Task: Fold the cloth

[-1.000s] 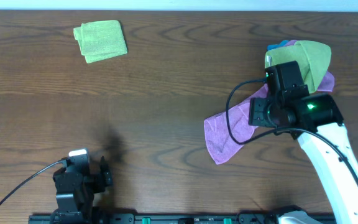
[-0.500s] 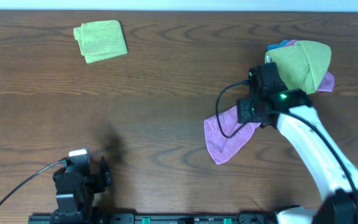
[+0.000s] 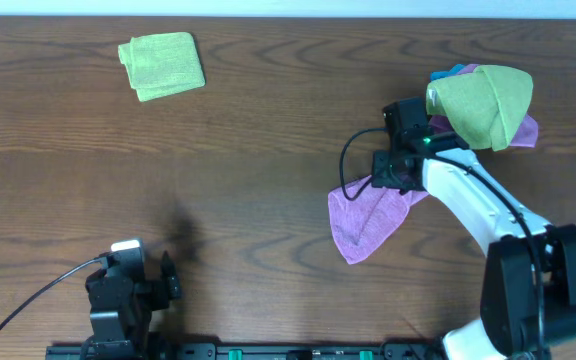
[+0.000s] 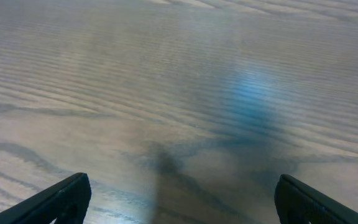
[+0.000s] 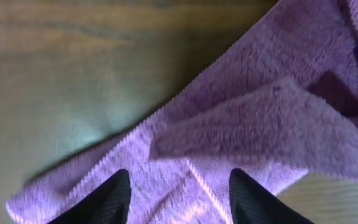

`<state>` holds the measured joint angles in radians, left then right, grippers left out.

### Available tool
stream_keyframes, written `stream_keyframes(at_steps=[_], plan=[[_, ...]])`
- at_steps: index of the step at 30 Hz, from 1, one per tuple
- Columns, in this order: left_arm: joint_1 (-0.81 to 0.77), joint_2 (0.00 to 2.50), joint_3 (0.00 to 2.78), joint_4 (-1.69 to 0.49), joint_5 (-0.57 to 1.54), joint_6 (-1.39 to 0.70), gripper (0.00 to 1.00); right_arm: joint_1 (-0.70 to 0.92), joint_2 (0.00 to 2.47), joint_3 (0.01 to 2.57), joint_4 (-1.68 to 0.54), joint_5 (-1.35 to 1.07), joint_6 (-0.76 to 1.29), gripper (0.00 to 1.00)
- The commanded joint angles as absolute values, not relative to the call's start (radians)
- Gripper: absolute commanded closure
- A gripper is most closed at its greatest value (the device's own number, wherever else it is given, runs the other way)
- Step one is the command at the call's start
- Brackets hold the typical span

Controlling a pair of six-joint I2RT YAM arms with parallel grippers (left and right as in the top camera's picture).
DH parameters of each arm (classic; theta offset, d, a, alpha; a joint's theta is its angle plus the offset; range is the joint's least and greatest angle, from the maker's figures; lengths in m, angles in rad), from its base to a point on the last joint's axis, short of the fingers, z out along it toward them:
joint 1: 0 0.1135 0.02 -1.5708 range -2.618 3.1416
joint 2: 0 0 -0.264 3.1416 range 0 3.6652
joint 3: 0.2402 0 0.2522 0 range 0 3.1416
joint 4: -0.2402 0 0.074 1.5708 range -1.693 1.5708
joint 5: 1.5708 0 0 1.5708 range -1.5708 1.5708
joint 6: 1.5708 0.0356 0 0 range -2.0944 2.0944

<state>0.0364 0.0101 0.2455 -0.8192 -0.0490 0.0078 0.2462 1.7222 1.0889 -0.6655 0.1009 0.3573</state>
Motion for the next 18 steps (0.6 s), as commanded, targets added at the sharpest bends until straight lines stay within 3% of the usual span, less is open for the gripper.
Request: stream_keyframes(at_steps=[1, 14, 16, 18], plan=[[0.037, 0.004, 0.236, -0.821, 0.064, -0.009, 0.05, 0.240, 1.744, 1.086, -0.638, 0.136, 0.434, 0.50], [0.037, 0.004, 0.236, -0.815, 0.422, -0.113, 0.05, 0.213, 1.779, 1.086, -0.583, 0.161, 0.539, 0.59], [0.037, 0.004, 0.236, -0.816, 0.464, -0.113, 0.05, 0.213, 1.784, 1.086, -0.579, 0.161, 0.539, 0.65], [0.037, 0.004, 0.236, -0.822, 0.504, -0.113, 0.05, 0.213, 1.786, 1.086, -0.578, 0.161, 0.546, 0.79]])
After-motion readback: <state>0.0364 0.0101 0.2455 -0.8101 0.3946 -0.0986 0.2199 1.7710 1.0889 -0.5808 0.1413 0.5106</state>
